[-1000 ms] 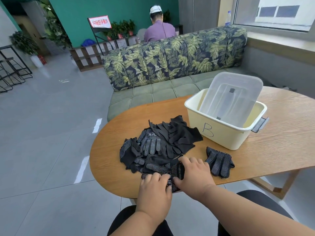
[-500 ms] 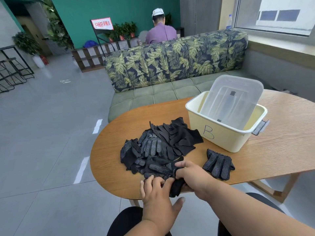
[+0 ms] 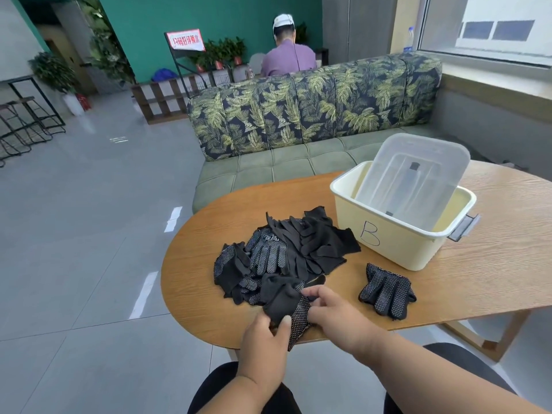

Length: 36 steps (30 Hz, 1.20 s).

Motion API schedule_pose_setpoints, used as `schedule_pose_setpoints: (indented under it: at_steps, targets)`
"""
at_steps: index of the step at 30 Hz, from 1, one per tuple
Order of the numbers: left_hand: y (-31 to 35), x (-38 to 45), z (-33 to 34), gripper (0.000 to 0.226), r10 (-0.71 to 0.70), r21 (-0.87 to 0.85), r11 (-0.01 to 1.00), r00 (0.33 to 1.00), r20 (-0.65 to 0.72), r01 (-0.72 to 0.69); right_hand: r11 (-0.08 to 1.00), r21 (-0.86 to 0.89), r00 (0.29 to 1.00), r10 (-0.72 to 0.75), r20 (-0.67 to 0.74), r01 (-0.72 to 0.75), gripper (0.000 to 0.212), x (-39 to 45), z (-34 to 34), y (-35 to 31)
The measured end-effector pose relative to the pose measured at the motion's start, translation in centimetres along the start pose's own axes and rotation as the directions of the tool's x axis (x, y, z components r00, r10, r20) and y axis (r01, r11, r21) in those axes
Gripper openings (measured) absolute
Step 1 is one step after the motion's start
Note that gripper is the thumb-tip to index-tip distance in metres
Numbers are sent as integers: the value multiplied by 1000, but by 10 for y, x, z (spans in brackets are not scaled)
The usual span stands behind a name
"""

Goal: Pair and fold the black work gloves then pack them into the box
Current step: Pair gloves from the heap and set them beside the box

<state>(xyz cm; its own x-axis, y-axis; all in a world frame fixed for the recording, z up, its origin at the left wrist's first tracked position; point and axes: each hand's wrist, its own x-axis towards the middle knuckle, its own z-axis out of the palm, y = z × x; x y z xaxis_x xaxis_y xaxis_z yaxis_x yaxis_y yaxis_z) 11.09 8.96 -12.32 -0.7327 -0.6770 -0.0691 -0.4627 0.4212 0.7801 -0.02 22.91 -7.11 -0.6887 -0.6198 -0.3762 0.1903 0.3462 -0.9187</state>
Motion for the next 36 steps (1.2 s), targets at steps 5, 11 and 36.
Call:
schedule_pose_setpoints:
  at_steps: [5, 11, 36]
  targets:
    - [3, 13, -11, 77, -22, -33, 999, 999, -40, 21, 798, -574, 976, -220, 11, 186, 55, 6, 5, 24]
    - [-7, 14, -18, 56, 148, 132, 983, 976, -162, -127, 658, -722, 953, -304, 4, 213, 52, 8, 9, 33]
    - [71, -14, -57, 29, 91, -609, 789, 964, 248, 82, 962, -97, 965, -245, 97, 254, 19, -17, -18, -43]
